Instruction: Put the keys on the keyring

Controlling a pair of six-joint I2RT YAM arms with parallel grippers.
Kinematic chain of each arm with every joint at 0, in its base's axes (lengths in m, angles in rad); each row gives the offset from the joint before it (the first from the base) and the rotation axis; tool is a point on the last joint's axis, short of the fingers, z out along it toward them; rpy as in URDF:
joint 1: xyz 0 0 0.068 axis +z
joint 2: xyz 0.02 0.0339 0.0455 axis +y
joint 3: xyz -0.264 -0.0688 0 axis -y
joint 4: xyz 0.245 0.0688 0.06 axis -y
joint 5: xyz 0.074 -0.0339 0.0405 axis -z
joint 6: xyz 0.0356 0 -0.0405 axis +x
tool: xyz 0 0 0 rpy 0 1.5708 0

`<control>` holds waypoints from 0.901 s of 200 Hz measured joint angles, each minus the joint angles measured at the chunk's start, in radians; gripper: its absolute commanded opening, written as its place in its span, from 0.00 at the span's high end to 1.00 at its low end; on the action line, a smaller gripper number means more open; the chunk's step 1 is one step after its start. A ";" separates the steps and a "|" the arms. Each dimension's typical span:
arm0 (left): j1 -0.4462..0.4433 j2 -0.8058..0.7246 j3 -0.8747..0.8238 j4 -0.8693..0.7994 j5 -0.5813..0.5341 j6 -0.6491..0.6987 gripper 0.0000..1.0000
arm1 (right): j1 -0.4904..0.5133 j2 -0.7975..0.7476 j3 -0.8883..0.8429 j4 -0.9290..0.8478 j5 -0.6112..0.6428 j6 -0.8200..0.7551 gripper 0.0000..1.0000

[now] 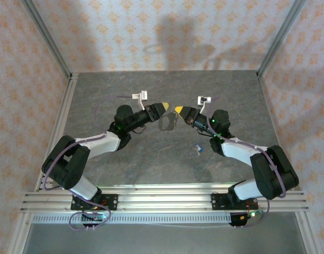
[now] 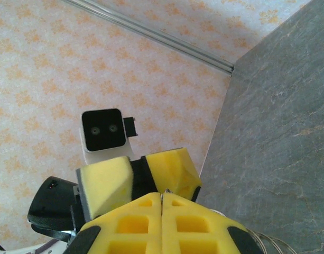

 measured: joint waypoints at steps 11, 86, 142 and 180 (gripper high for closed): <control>-0.006 0.007 0.011 0.006 0.003 -0.004 0.62 | 0.000 0.000 0.000 0.000 0.000 0.000 1.00; -0.029 0.047 0.027 0.022 0.019 -0.015 0.65 | 0.000 0.000 0.000 0.000 0.000 0.007 1.00; -0.044 0.056 0.028 0.024 0.019 -0.016 0.68 | 0.000 0.000 0.000 0.001 0.002 0.007 1.00; -0.051 0.072 0.031 0.040 0.021 -0.018 0.77 | 0.000 0.000 0.000 0.000 0.005 0.007 1.00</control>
